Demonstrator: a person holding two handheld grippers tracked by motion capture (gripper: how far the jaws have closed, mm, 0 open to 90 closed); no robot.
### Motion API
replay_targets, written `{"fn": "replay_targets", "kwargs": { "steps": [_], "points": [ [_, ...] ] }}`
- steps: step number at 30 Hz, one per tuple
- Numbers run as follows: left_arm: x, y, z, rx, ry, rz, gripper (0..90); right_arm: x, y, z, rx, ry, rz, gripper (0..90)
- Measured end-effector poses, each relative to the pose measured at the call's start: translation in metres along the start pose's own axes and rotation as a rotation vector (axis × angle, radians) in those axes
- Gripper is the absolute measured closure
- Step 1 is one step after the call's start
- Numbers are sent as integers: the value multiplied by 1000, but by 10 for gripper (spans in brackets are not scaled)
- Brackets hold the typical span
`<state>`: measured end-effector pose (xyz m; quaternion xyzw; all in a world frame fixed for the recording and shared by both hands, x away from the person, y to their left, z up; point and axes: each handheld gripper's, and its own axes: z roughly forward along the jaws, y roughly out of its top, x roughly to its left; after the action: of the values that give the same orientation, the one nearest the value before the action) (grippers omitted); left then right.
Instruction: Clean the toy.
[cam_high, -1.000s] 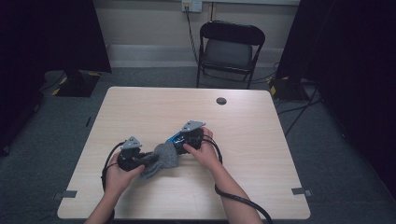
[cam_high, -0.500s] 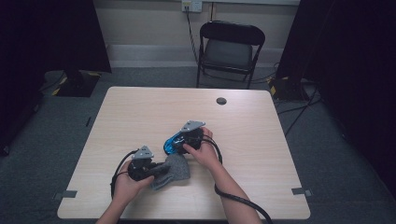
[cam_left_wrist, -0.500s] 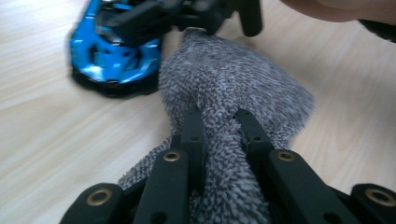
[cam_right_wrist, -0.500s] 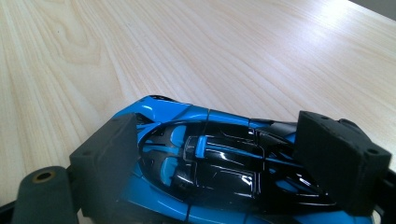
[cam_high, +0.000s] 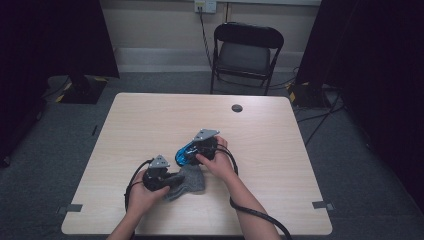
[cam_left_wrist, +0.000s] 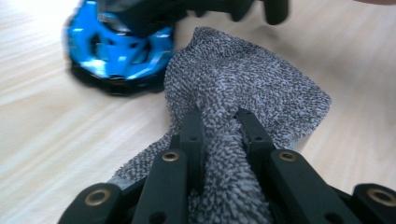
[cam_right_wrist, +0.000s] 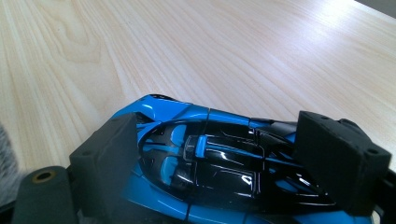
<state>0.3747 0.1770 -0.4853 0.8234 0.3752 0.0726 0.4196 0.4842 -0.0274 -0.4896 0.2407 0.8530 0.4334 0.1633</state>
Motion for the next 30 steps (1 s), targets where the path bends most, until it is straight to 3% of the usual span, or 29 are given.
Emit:
{"fn": "replay_targets", "kwargs": {
  "steps": [11,30],
  "points": [
    [14,-3,-8,2,60,-5,751,0,0,0,3,2,-4,137],
    [39,-7,-22,-3,138,-65,752,-1,0,0,1,2,-3,136]
  ]
}}
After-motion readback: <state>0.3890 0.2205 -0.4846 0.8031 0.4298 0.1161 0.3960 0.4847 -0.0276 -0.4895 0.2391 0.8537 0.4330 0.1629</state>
